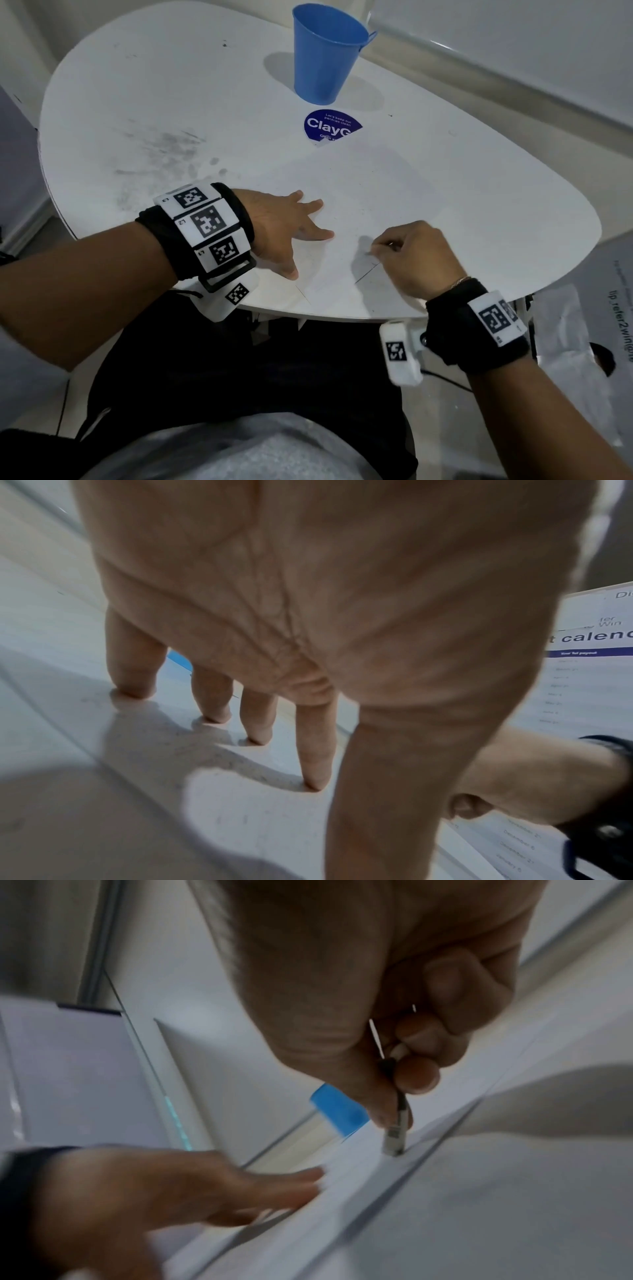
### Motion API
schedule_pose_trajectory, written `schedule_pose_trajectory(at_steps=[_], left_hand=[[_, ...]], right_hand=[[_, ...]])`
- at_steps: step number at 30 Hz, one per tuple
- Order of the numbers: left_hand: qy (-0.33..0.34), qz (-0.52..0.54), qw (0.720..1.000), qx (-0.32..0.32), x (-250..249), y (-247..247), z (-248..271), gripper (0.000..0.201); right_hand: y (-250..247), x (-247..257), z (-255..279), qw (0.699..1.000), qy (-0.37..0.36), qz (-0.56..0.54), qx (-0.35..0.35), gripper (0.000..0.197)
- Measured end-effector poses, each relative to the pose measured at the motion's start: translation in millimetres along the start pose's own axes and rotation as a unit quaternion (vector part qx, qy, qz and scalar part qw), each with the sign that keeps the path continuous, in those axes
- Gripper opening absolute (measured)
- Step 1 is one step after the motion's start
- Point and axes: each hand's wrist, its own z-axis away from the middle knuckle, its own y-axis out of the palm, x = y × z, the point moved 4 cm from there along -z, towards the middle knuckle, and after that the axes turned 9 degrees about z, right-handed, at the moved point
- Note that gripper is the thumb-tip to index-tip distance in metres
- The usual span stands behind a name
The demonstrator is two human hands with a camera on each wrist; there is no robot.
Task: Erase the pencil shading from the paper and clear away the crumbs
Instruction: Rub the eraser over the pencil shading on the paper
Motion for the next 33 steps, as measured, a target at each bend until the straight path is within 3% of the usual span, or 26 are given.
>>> schedule_pose_trajectory(at_steps=[2,7,12,16,21,26,30,33], left_hand=[[-0.001,-0.008,1.000,0.003,-0.3,0.3,-0.4,0.084],[0.000,0.003,1.000,0.003,2.0,0.3,-1.4,0.085],[-0.005,-0.004,1.000,0.000,-0.1,-0.4,-0.9,0.084],[-0.007,-0.002,1.000,0.002,1.6,-1.1,-1.6,0.086],[-0.006,0.003,1.000,0.005,0.8,-1.3,-0.8,0.085],[-0.006,0.006,1.000,0.003,2.0,-1.7,-2.3,0.087],[-0.008,0.013,1.000,0.004,1.8,-1.9,-0.8,0.086],[-0.008,0.016,1.000,0.003,3.2,-1.9,-2.1,0.087]], right_hand=[[-5.0,-4.4,-1.0,0.999,0.018,0.003,-0.031,0.016],[18.4,36.5,28.0,0.993,-0.090,-0.009,0.080,0.013],[1.5,9.5,7.0,1.000,-0.023,-0.009,-0.007,0.015],[23.2,43.1,34.0,0.992,-0.106,-0.013,0.073,0.013],[4.7,12.6,7.2,1.000,-0.024,-0.020,-0.003,0.013],[25.0,51.3,39.4,0.988,-0.128,-0.016,0.086,0.014],[10.8,25.0,15.4,0.998,-0.056,-0.026,0.012,0.014],[21.7,42.0,30.9,0.991,-0.108,-0.030,0.075,0.015]])
